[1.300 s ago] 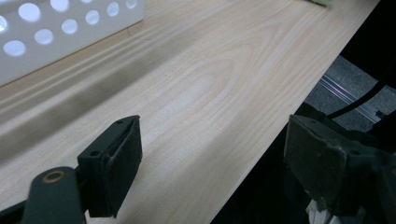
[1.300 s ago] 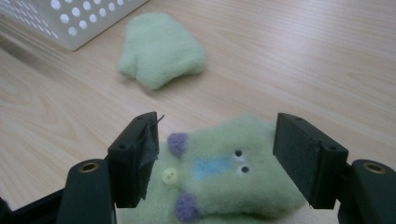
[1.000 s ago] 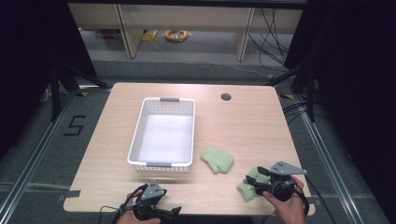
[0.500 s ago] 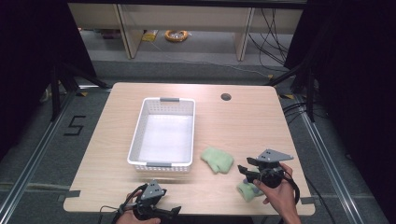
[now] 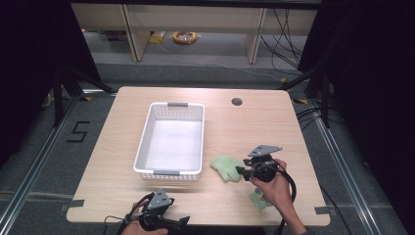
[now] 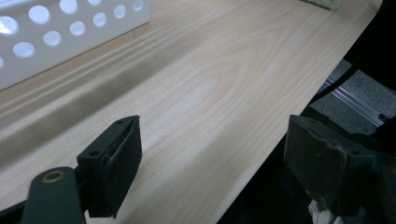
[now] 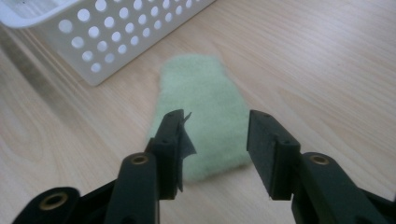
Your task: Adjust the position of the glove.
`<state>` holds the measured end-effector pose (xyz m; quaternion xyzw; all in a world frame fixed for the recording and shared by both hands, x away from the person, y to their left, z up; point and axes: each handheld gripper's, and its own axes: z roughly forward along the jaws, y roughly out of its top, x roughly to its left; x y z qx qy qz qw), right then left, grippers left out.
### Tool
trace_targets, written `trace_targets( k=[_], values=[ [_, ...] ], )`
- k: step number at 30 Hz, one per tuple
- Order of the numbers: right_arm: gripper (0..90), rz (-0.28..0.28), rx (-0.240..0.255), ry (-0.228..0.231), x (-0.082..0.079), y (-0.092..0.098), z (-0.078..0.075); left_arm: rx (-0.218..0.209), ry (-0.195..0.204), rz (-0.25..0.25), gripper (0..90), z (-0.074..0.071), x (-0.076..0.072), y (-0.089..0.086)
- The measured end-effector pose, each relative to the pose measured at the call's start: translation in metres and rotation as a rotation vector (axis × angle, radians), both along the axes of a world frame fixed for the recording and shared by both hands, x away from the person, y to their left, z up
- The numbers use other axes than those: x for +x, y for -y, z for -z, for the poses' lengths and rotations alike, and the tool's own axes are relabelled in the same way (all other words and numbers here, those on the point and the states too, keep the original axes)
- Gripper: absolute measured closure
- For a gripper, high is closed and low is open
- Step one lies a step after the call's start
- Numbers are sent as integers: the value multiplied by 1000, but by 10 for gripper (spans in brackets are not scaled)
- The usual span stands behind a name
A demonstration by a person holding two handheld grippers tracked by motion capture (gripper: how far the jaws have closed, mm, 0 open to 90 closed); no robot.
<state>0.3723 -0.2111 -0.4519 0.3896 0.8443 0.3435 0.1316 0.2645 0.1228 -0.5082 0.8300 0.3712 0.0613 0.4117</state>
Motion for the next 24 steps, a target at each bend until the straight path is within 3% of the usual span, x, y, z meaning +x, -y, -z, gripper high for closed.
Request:
trace_targets(
  k=[4, 5, 6, 7, 10, 12, 13, 18, 21, 24],
  values=[
    [612, 2, -14, -18, 11, -12, 4, -5, -1, 3, 188, 0, 0, 0],
    [620, 3, -12, 2, 14, -15, 7, -2, 1, 0, 188, 0, 0, 0],
    [621, -1, -22, -27, 16, -17, 7, -3, 1, 2, 188, 0, 0, 0],
    [624, -12, -32, -11, 19, -18, 9, -2, 3, 16, 187, -1, -1, 0],
    [630, -2, -38, -55, 24, -24, 11, -1, 4, 26, 188, -2, 0, -1],
    [635, -2, -49, -58, 28, -27, 15, -5, 12, 19, 188, -1, 0, 0],
    [638, -1, -47, -38, 29, -29, 18, -7, -4, 6, 188, -1, -1, 0],
    [641, 4, -86, -85, 34, -34, 24, -1, 12, 24, 188, -2, -1, 0],
    [648, -11, -122, -75, 38, -37, 30, -4, 12, 21, 187, -1, -1, 0],
    [666, -4, -142, -105, 39, -41, 33, -1, 10, 23, 187, -2, -1, 0]
  ],
)
